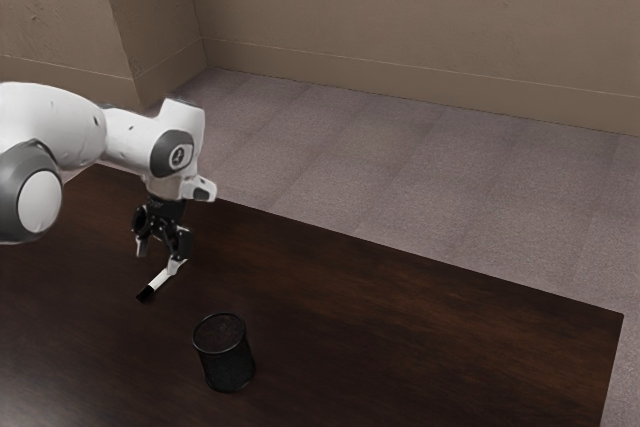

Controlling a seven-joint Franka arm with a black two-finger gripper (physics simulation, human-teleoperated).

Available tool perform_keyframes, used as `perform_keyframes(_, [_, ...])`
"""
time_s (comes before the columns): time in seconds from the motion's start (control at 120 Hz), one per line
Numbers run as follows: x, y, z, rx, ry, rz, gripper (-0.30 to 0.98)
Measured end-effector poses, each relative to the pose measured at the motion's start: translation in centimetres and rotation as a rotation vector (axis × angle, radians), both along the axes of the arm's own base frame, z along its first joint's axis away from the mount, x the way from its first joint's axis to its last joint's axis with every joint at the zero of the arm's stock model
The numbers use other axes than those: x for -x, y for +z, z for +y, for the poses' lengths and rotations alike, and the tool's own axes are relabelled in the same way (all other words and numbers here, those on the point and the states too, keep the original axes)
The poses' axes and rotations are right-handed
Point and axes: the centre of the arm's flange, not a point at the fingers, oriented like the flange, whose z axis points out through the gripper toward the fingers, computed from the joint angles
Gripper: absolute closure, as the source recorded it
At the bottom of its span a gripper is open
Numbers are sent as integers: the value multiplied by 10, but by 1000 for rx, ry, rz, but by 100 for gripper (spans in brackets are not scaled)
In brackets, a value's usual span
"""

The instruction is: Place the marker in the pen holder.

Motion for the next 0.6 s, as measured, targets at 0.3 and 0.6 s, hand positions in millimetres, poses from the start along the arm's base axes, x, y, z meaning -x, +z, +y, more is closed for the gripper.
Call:
perform_keyframes(0.3, [20, -22, -6, 41, -13, 79, 0])
perform_keyframes(0.6, [24, -24, -12, 52, -36, 101, -14])
